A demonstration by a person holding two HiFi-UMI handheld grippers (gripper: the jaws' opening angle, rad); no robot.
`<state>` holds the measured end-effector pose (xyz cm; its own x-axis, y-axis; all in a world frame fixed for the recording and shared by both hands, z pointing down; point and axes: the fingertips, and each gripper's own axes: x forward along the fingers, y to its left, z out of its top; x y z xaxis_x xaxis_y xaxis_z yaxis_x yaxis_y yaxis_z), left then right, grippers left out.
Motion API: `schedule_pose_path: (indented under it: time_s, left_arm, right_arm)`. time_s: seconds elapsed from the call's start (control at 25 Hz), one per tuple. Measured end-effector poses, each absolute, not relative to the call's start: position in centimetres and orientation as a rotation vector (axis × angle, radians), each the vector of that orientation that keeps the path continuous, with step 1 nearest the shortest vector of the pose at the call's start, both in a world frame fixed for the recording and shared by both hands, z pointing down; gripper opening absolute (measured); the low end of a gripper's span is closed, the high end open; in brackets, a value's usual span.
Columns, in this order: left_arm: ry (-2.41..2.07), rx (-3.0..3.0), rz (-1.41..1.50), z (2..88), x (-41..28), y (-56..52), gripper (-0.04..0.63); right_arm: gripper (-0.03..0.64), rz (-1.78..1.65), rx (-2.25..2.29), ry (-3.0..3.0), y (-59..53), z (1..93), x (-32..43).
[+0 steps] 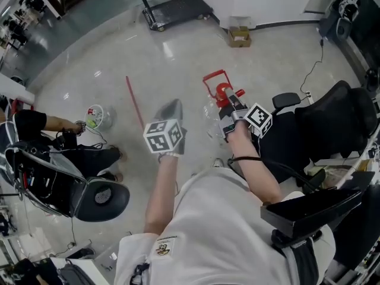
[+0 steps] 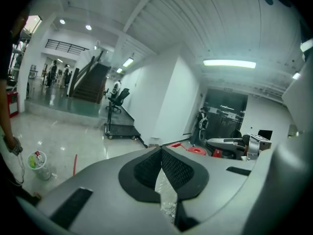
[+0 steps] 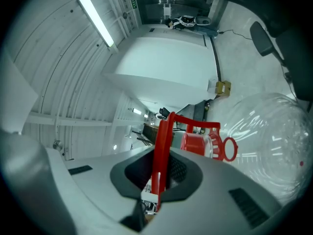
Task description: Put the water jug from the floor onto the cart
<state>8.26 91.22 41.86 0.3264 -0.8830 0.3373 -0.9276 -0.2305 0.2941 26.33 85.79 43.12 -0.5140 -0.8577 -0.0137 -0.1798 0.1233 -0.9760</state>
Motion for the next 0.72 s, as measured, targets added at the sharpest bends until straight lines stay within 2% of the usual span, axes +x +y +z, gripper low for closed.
schedule_pose_path:
  time_s: [0.72]
  left_arm:
    - [-1.612,2.143,0.118,42.85,7.57,91.07,0.002]
  right_arm:
    - [0.03,-1.446,-0.992,1.816,85.48,43.45,26.13]
